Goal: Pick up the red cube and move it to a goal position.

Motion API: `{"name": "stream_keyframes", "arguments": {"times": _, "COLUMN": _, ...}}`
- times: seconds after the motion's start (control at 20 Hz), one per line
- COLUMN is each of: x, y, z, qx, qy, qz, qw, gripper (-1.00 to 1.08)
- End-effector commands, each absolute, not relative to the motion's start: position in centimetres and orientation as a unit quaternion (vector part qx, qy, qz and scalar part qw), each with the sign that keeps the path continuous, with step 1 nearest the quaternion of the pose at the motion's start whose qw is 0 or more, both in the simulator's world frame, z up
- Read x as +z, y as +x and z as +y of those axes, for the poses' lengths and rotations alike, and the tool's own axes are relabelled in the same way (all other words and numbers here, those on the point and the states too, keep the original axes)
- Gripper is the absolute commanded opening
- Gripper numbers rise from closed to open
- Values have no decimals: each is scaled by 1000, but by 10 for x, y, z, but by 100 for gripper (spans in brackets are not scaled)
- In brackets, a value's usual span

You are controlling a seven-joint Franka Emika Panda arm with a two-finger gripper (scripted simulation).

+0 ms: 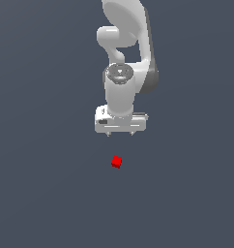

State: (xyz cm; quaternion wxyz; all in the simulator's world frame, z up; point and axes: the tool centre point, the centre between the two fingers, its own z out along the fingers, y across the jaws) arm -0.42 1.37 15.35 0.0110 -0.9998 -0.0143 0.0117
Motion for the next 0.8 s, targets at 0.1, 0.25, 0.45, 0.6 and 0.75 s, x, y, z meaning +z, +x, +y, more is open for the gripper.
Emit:
{"name": "stream_keyframes", "arguments": {"times": 0.1, "x": 153, "y": -4, "z": 14, "qx": 12, "qy": -1000, "qz": -13, "qw": 11, "gripper": 100}}
{"name": "stream_keyframes", "arguments": {"times": 0.25, "x": 148, "y": -1, "z": 14, "qx": 11, "qy": -1000, "qz": -8, "qw": 10, "gripper": 100}}
{"name": "stream_keyframes", "arguments": {"times": 0.45, "x": 135, "y": 5, "z": 14, "qx": 10, "qy": -1000, "qz": 7, "qw": 9, "gripper": 100}}
{"name": "stream_keyframes", "arguments": {"times": 0.6, "x": 122, "y": 12, "z": 13, "qx": 9, "qy": -1000, "qz": 22, "qw": 8, "gripper": 100}}
{"name": "stream_keyframes", "arguments": {"times": 0.75, "x": 104, "y": 21, "z": 12, "qx": 7, "qy": -999, "qz": 43, "qw": 6, "gripper": 100}}
